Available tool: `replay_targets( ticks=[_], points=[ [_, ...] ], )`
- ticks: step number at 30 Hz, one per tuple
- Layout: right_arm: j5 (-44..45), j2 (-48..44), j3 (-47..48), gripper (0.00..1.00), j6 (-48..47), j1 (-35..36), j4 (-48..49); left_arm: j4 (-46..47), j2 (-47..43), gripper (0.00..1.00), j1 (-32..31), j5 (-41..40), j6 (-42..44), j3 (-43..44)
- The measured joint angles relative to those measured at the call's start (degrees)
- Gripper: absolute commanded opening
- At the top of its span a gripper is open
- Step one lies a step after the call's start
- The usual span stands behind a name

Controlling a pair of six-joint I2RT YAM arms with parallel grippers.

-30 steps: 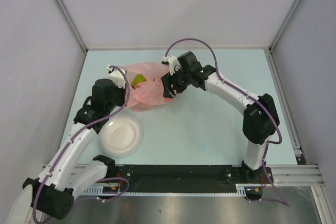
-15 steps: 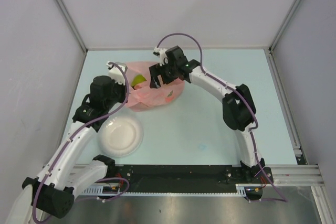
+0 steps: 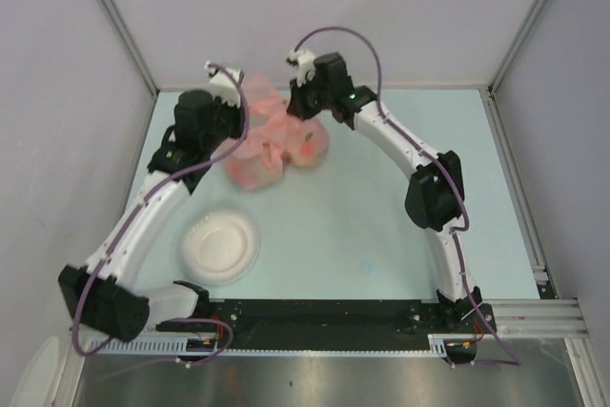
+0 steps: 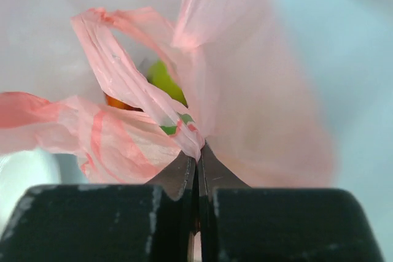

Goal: Take the fake fruits out of the plastic bag

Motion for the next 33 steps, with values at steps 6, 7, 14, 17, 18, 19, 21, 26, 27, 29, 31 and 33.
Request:
replay_targets(
  ticks=[6, 7, 14, 17, 18, 19, 21, 26, 27, 29, 31, 33],
  points=[
    [5.84, -1.62, 12.7, 0.0, -5.79, -8.13, 6.34, 7.82, 21.46, 0.0, -0.2, 2.47, 0.66, 24.74],
    [6.73, -2.51, 12.61, 0.0, -6.29, -9.14, 6.64, 8.5, 23.63, 0.0, -0.2, 2.54, 0.59, 27.85],
    [10.73, -18.21, -7.82, 0.0, -10.38, -11.96, 9.14, 9.29, 26.82, 0.0, -0.22, 8.15, -1.73, 38.16],
    [11.02, -28.41, -25.51, 0.22, -11.41, -11.87, 9.42, 10.01, 21.22, 0.0, -0.37, 13.27, -3.76, 28.61],
    [11.06, -32.2, -32.83, 0.33, -11.54, -11.85, 9.03, 9.84, 19.39, 0.0, -0.46, 14.91, -4.39, 24.9],
    [11.17, -34.27, -36.87, 0.42, -11.52, -11.87, 8.09, 9.84, 18.05, 0.0, -0.66, 16.41, -5.11, 21.31],
    [11.04, -37.38, -44.54, 0.57, -11.56, -11.96, 5.18, 9.57, 16.59, 0.0, -1.33, 18.6, -6.32, 15.41],
    [9.33, -39.41, -49.29, 0.63, -10.36, -11.93, 1.07, 8.07, 16.39, 0.0, -4.72, 21.9, -7.91, 4.74],
    [8.98, -40.11, -49.29, 0.62, -10.19, -11.56, 1.73, 7.58, 16.39, 0.0, -5.29, 22.32, -8.24, 3.89],
    [8.79, -41.64, -49.2, 0.58, -10.23, -9.9, 3.26, 6.95, 16.39, 0.0, -6.05, 22.69, -8.72, 3.5],
    [8.98, -42.47, -48.26, 0.55, -10.78, -6.51, 5.01, 7.43, 16.39, 0.0, -6.25, 22.73, -8.85, 3.52],
    [9.09, -42.42, -47.39, 0.54, -11.37, -2.91, 7.15, 7.72, 16.39, 0.0, -6.21, 22.69, -8.98, 3.54]
  ],
)
